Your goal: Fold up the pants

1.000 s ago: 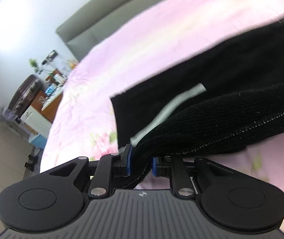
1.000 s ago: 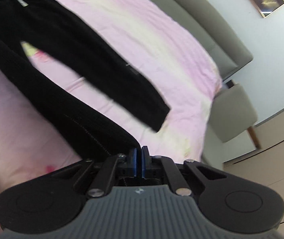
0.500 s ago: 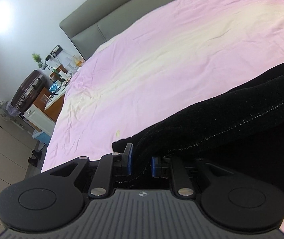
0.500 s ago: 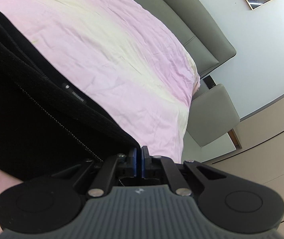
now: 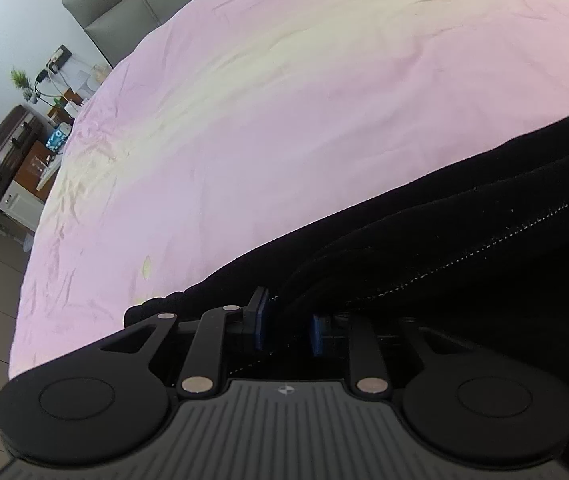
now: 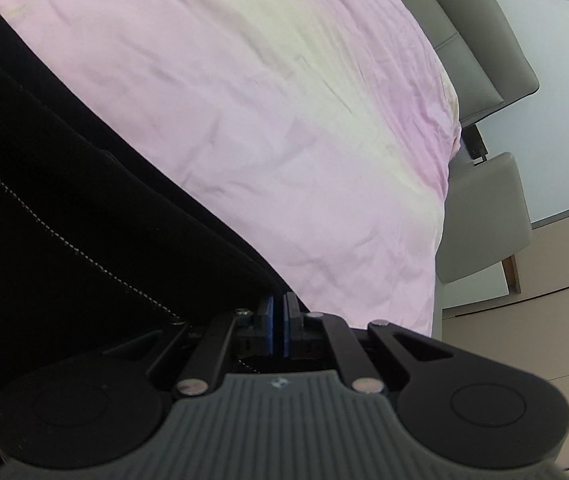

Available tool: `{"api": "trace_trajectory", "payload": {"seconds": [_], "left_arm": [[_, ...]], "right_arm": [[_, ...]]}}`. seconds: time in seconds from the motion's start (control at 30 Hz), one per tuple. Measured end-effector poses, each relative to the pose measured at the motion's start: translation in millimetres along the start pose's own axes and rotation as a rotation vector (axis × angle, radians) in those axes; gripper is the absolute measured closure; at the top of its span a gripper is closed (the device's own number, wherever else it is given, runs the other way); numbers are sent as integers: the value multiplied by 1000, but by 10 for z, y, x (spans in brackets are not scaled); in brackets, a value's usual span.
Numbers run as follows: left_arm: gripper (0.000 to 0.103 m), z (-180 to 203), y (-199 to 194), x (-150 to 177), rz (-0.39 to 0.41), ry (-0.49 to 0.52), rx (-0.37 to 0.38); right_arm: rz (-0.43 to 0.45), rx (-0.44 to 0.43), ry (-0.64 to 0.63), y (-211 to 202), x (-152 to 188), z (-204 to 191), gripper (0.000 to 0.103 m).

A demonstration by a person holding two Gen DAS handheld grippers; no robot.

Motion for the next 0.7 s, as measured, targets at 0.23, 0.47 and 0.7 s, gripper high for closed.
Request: {"api": "trace_trajectory", "payload": {"seconds": [0.23,0.47,0.7], "left_arm": [[73,-218,-190,-80,5,-186,125],[71,-342,-405,-118,-43,-310,190],[47,-434,-431,-206,-145,-85,24]], "right_arm": [[-9,42,67,-17,-54,70,98],[60,-15,140,-557,-166,207,59],[95,-282,196,-1126,-317,-382,59]]}}
Point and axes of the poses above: each gripper's, at about its wrist camera, not at the fingertips, and y roughly the way its jaws point, z to its right, x to its underside, the point moved 10 cm from there along y, roughly the way its jaws point, and after that the axes turned 13 degrees about y, right-handed, at the moved point
